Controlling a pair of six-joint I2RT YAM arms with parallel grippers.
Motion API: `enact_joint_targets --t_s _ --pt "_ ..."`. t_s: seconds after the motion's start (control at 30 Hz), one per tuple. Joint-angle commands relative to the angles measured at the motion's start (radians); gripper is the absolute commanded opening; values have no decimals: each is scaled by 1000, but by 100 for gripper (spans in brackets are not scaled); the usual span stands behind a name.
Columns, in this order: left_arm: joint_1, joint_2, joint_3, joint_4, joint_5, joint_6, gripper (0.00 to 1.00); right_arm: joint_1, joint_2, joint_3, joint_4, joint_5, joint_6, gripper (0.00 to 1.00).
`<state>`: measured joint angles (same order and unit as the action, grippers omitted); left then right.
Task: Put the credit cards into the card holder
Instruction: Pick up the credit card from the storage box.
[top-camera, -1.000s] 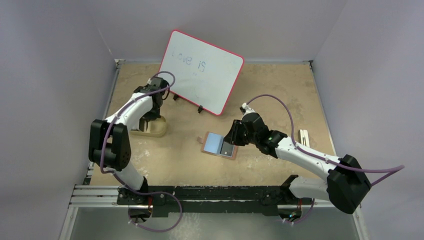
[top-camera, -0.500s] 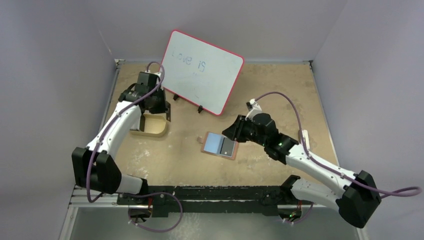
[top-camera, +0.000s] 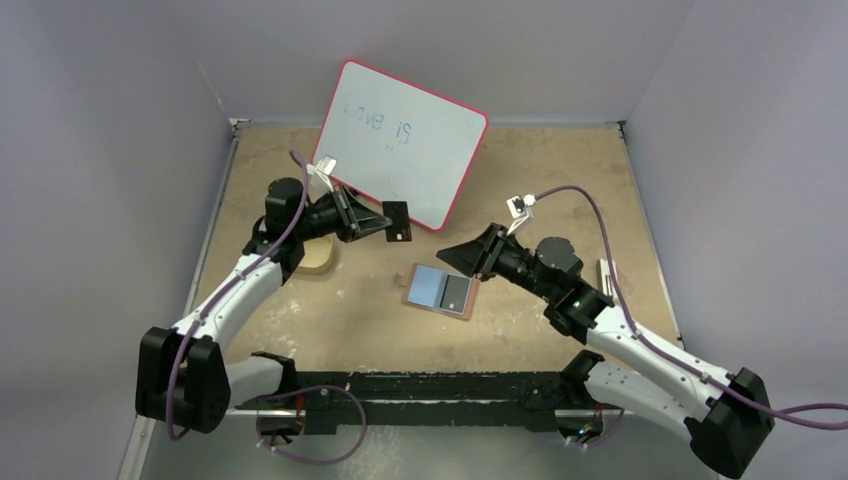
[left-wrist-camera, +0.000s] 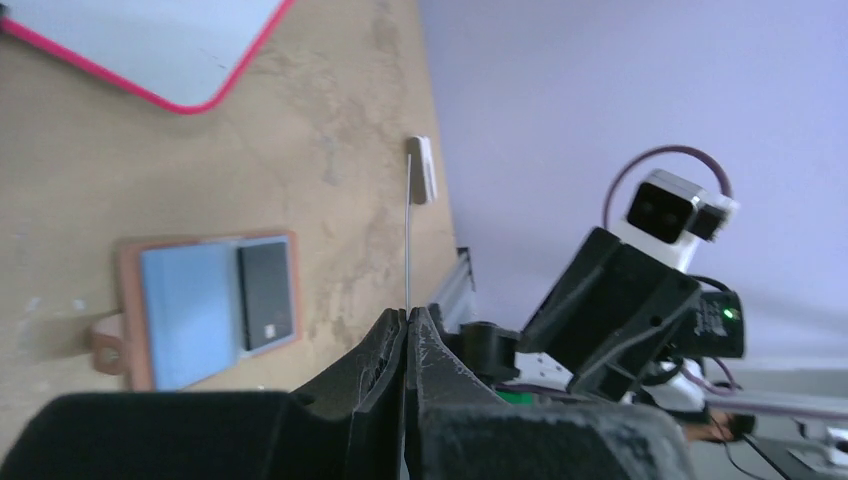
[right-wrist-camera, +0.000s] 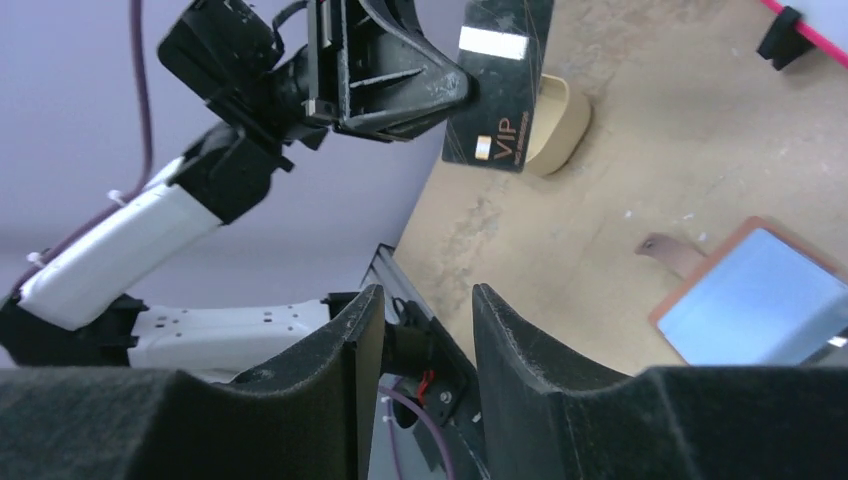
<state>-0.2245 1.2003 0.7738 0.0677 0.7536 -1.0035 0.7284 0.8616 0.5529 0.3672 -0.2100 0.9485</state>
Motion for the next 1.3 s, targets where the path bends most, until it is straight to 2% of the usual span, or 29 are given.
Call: enact_joint_targets --t_s 0.0,0.3,0.6,0.87,0.97,1.0,1.1,1.17,1.27 --pt "-35 -50 -67 384 152 -225 0 3 25 56 103 -50 44 42" --pt "-166 -69 -102 460 174 -235 0 -21 79 191 -75 -27 -47 50" --pt "-197 -52 -108 535 170 -274 0 -36 89 205 -82 -46 -39 46" --pt "-200 -28 -123 571 159 -301 0 -40 89 178 -36 -80 -37 22" --pt "-199 -18 -126 550 148 -295 0 -41 98 167 -14 -97 -41 7" --pt "-199 -15 -128 548 143 -296 2 -41 101 164 -9 -99 -44 2" --pt "-199 -8 -127 491 115 -272 14 -42 105 152 2 -106 -48 0" --pt "-198 -5 -105 370 89 -198 21 -43 100 138 3 -97 -51 0" --pt "-198 -11 -58 129 18 3 37 -50 86 109 -22 -59 -54 0"
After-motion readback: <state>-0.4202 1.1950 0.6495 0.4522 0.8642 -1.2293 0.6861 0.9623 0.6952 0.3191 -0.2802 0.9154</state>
